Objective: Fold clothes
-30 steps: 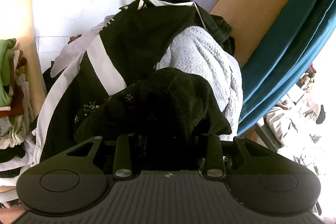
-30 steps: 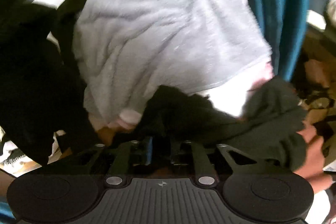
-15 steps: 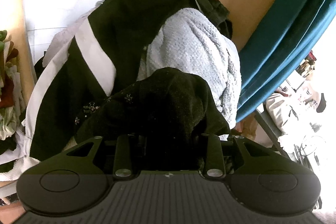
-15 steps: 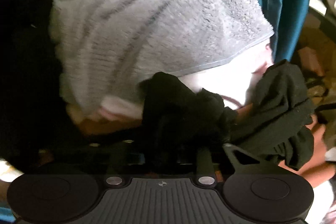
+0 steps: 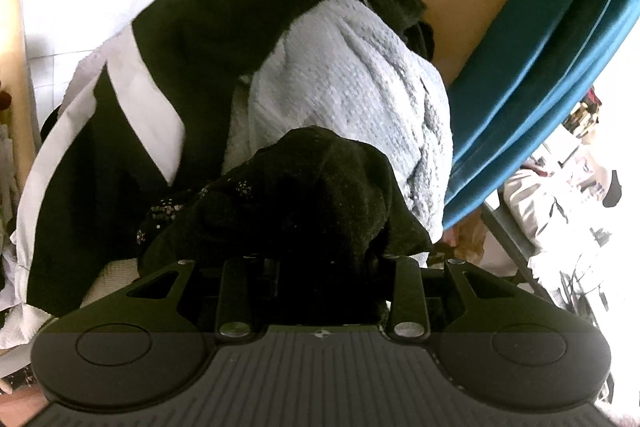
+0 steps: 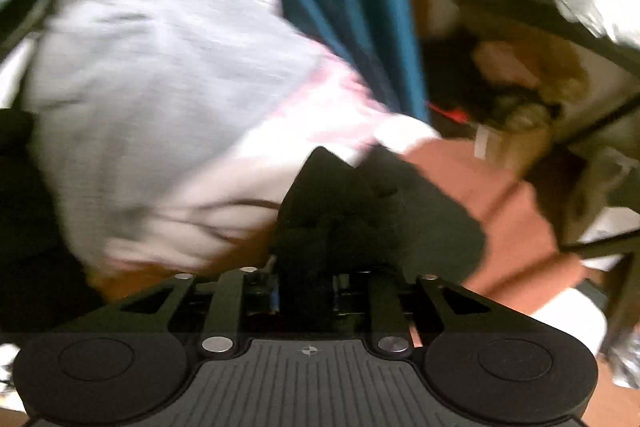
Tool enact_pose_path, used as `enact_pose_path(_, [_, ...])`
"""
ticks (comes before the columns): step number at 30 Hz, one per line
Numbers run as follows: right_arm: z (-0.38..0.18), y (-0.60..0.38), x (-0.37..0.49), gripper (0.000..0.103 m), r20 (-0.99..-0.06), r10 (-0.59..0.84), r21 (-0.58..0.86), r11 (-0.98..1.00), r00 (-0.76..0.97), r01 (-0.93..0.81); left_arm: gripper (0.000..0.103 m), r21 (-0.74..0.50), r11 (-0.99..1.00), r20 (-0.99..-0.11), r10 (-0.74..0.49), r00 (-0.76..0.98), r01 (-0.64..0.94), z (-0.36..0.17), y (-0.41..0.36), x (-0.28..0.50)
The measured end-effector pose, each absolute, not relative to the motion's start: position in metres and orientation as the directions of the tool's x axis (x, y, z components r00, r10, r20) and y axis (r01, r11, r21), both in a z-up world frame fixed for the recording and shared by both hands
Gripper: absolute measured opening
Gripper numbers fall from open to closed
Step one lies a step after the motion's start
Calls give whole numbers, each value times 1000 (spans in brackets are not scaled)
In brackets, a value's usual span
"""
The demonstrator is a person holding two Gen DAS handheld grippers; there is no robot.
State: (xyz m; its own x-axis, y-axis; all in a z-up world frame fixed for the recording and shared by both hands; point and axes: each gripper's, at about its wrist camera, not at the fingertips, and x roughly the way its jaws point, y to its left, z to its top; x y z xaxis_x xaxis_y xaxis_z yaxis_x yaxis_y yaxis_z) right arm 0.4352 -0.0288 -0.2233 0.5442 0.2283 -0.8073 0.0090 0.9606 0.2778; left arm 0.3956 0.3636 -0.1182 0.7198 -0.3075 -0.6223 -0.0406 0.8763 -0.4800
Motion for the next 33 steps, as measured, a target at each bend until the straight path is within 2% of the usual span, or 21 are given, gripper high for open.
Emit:
enact_pose_path(1, [-228,-35,438,38,-813,205,262,965,545,27,33,-476,879,-626,-308,717,-38,-119,361,397])
enact_pose_path(2, [-233,-40,440,52,-818,183,245,969,545,42,33,-471,881,-630,-307,714,-36,-121,359,398])
enact_pose_path(3, [-237,-45,442,70,-816,173,243,969,552,55,33,-468,883,-633,-307,711,-36,-122,356,399])
enact_pose_path(7, [-253,-51,451,103,-818,109,177,982,565,67,33,-448,893,-646,-299,702,-32,-127,348,406])
enact_pose_path(13, [-295,-52,482,102,-838,155,186,983,523,7,33,-422,906,-667,-284,688,-35,-134,339,416])
enact_pose_path(17, [-316,-54,494,102,-839,232,305,950,492,71,33,-416,909,-676,-284,680,-35,-140,333,420])
enact_pose_path(19, [-316,-56,490,77,-830,301,386,918,470,94,33,-409,912,-679,-287,676,-24,-139,328,421])
enact_pose_path(21, [-304,-51,482,45,-813,341,404,914,473,36,32,-400,916,-671,-292,682,-1,-135,323,420])
enact_pose_path(24, [-275,-50,463,38,-771,399,451,892,496,-17,31,-411,911,-650,-313,693,26,-125,320,415])
enact_pose_path(29, [-205,-55,431,36,-662,481,515,849,575,-117,30,-447,893,-565,-331,756,57,-85,318,399])
enact_pose_path(33, [-151,-64,426,36,-579,545,539,814,606,-217,30,-452,890,-491,-298,818,53,-47,309,384])
